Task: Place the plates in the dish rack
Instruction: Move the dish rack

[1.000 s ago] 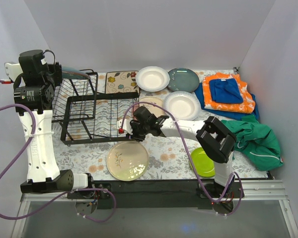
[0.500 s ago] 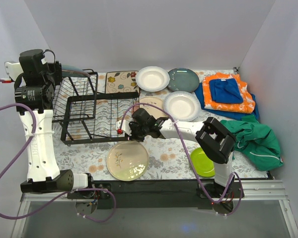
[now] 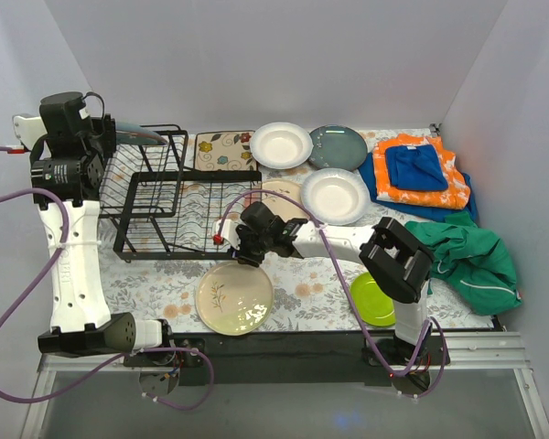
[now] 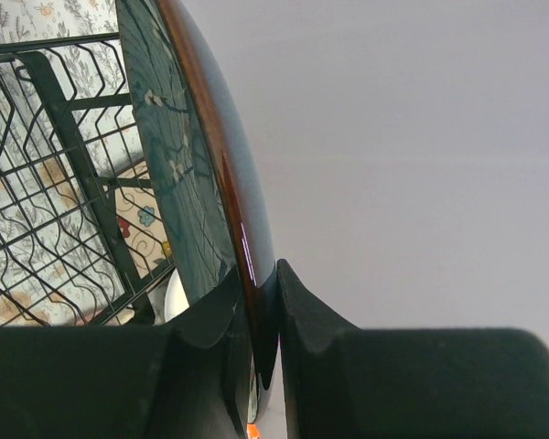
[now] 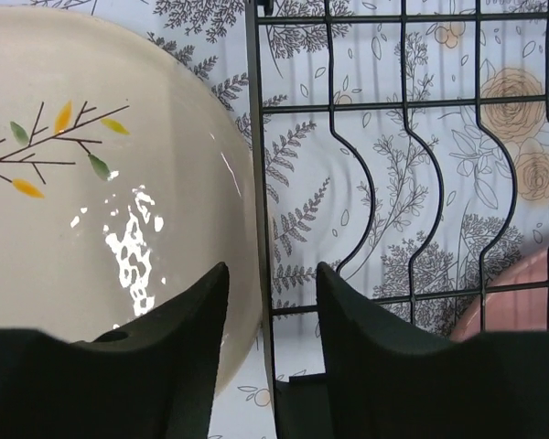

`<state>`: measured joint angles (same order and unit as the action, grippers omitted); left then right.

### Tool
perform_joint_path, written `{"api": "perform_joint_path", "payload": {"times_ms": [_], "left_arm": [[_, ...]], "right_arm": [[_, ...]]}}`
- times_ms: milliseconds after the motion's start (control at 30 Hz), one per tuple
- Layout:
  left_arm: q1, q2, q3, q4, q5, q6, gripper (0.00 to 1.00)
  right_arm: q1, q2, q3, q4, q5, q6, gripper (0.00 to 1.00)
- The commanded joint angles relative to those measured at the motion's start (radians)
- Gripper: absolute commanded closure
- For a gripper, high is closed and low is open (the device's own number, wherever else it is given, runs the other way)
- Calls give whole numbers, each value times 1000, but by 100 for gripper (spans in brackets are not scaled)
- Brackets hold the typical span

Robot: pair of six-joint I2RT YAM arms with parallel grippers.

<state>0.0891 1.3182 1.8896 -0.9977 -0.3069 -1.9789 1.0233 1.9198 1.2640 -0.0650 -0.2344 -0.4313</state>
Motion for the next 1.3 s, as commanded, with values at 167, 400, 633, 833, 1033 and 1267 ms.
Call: {"api": "perform_joint_path", "payload": {"times_ms": [167,400,633,833,1033,1267], "left_arm": [[1,-17,28,222,-3,-601,100],[1,32,51,240,-11,-604,100],[1,68,65,241,-18,-615,100],[3,81,49,266,-34,-629,100],[3,122,104,263,-26,-626,100],[1,127,95,254,-31,-633,100]], "right_arm": [[-3,-44,101,-4,17,-14,27],[-38,-105,155,-41,7,-11,16],[-111,-176,155,-70,0,5,13],[-143,-203,127,-82,-11,11,13],[-157,-208,114,-87,-20,20,13],[-169,-211,110,-85,-26,26,13]]}}
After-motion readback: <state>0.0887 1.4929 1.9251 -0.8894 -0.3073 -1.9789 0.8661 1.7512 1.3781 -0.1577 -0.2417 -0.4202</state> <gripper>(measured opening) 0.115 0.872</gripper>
